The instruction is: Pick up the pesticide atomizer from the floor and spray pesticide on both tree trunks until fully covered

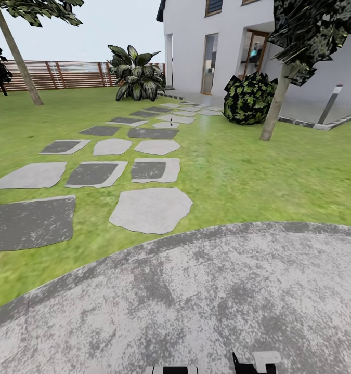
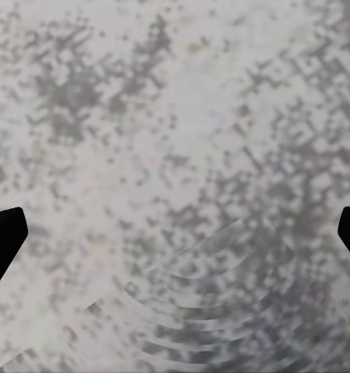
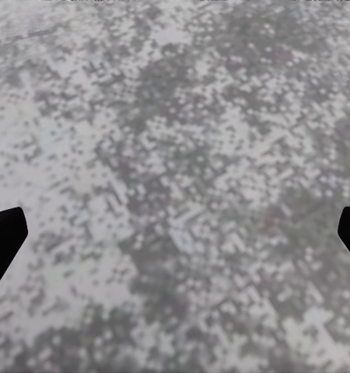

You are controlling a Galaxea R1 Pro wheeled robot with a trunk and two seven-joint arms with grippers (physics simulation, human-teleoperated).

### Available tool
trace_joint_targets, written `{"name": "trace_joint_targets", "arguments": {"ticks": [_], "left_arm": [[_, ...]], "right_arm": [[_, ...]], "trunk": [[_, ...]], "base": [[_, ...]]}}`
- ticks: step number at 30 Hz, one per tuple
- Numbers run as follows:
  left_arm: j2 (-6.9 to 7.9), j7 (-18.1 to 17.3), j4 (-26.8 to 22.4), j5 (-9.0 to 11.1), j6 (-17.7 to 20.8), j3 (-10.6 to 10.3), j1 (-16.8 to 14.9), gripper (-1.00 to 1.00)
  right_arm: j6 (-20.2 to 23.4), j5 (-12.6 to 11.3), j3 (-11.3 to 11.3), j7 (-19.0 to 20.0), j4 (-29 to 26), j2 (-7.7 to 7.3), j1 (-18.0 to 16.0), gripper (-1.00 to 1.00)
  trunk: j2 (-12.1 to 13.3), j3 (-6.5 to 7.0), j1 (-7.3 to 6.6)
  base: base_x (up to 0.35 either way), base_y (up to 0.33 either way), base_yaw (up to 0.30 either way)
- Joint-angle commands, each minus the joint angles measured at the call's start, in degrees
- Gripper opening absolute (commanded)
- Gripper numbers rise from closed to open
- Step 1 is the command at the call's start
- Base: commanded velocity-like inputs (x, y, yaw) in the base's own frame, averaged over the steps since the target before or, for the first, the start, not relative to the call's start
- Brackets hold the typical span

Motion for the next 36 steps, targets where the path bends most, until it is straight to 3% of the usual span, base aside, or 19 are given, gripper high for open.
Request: {"name": "trace_joint_targets", "arguments": {"ticks": [1,14,36], "left_arm": [[0.05,-0.03,0.00,0.00,-0.02,0.00,-0.01,1.00],[-0.01,-0.11,0.00,0.60,-0.09,0.06,-0.03,1.00],[0.23,0.54,0.00,0.62,-0.18,0.18,-0.03,1.00]], "right_arm": [[-0.01,-0.02,-0.02,0.01,-0.01,0.01,0.00,1.00],[-0.12,-0.12,-0.36,-0.22,-0.03,0.37,0.00,1.00],[0.05,0.05,0.03,0.04,-0.04,0.38,0.00,1.00]], "trunk": [[0.00,0.00,0.00],[0.00,0.00,0.00],[0.00,-0.37,0.00]], "base": [[0.000,0.000,0.000],[0.026,0.000,0.000],[0.324,0.000,0.024]]}}
